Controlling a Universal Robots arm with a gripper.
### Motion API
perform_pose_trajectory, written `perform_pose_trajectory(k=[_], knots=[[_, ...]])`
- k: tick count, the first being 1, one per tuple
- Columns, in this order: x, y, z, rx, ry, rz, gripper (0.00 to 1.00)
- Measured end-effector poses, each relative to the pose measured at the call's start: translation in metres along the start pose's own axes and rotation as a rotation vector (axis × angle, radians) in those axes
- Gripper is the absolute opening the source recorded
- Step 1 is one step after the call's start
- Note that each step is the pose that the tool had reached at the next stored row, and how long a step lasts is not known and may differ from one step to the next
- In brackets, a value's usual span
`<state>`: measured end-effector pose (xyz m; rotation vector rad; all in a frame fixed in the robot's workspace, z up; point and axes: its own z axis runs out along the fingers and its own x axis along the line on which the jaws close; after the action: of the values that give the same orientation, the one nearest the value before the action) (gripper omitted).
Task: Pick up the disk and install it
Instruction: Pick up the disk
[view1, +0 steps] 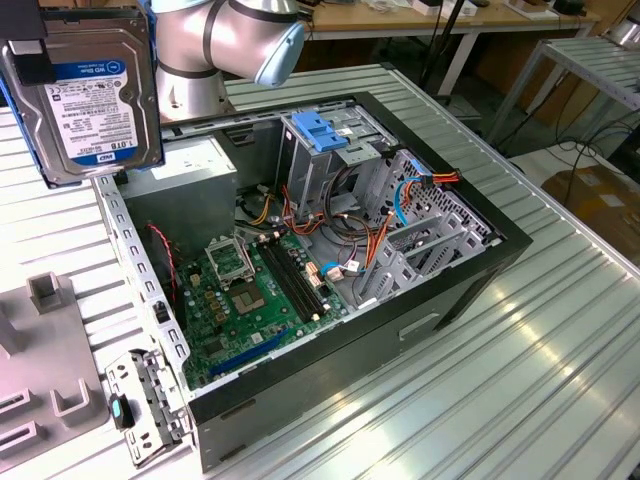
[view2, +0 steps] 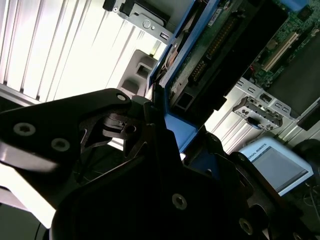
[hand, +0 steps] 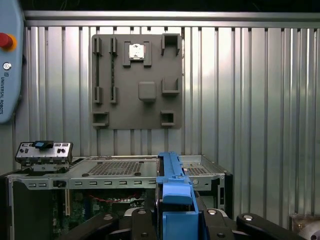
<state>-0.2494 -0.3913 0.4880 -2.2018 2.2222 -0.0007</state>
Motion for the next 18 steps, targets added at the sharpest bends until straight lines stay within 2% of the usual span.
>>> perform_pose_trajectory(k=[8, 18], knots=[[-0.0001, -0.0103, 0.0002, 0.0000, 0.0000, 0.000, 0.37], [-0.0001, -0.0119, 0.0002, 0.0000, 0.0000, 0.000, 0.37]])
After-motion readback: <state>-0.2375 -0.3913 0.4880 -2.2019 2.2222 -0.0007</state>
